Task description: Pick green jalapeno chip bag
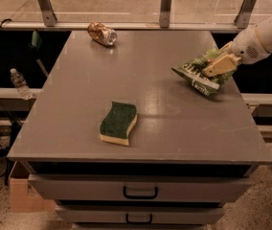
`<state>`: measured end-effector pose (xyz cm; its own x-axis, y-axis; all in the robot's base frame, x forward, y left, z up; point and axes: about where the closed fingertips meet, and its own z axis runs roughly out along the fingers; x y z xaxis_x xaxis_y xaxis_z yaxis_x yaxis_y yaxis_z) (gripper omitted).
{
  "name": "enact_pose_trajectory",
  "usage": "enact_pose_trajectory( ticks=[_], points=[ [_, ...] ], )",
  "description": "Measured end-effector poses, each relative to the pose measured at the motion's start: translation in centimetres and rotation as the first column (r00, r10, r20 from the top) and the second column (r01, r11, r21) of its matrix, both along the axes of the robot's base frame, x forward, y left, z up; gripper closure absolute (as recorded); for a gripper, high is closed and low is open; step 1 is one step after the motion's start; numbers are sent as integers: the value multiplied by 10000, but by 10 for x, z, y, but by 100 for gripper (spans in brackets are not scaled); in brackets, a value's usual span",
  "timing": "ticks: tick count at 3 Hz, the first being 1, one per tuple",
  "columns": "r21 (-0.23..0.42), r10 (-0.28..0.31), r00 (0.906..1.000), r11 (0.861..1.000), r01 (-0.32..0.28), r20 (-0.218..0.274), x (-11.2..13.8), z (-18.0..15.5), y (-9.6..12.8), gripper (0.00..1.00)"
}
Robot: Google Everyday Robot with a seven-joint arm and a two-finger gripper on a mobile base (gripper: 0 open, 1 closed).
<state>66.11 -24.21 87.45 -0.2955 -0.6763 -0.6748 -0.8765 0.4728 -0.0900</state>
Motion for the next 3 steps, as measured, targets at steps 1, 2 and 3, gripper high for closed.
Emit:
enact_pose_trajectory(
  ticks=[1,2,3],
  points=[
    [543,74,10000,9985,-75,26,-25,19,-1,5],
    [859,132,9999,9962,-128,-45,-34,23,-4,7],
    [1011,320,9995,9944,-313,-59,-33,25,0,30]
  ],
)
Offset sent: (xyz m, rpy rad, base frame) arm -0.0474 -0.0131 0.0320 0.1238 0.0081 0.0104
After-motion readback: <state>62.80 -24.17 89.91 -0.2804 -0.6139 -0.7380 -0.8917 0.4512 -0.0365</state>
